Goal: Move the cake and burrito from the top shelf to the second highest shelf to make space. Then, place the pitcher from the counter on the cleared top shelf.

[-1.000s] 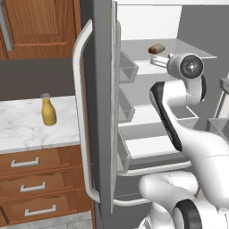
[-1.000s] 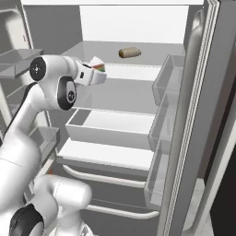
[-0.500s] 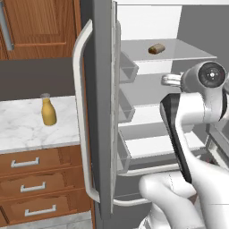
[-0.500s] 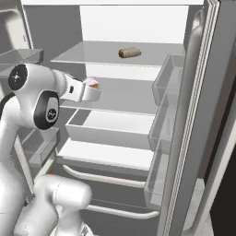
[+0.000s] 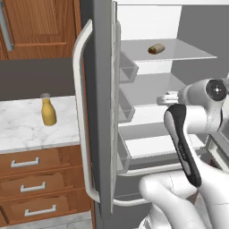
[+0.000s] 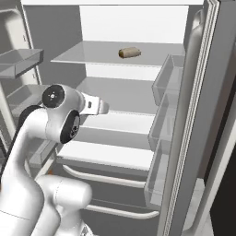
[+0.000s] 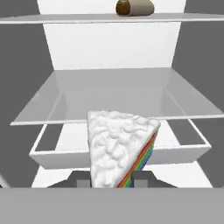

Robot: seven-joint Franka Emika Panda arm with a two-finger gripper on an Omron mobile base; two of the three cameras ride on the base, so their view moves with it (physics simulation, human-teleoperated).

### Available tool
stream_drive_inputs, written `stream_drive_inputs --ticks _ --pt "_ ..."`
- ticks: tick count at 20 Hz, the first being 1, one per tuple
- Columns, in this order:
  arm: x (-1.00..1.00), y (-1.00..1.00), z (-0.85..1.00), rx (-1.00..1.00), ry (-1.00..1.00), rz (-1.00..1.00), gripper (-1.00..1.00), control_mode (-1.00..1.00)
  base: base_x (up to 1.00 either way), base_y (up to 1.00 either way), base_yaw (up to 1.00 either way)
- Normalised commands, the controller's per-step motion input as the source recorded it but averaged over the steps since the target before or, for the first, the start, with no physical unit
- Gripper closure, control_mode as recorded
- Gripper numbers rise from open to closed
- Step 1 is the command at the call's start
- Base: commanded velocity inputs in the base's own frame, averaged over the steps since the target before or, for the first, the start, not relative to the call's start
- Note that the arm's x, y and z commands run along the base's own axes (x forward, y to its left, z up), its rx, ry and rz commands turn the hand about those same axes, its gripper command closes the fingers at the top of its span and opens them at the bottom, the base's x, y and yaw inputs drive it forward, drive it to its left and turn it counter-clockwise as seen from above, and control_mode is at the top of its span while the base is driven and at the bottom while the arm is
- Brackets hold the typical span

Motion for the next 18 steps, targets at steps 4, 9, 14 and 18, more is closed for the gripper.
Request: stream_drive_inputs --ticks 4,9,14,18 --pt "0.86 0.27 -0.1 0.0 0.04 0.34 1.0 -1.0 0.0 0.0 0.0" --pt "0.96 0.42 0.0 0.0 0.04 0.29 1.0 -1.0 0.0 0.0 0.0" --pt "0.88 0.14 -0.3 0.0 0.13 0.16 1.0 -1.0 0.0 0.0 0.0" --pt "0.59 0.0 -0.42 0.0 0.04 0.03 1.0 -1.0 0.0 0.0 0.0"
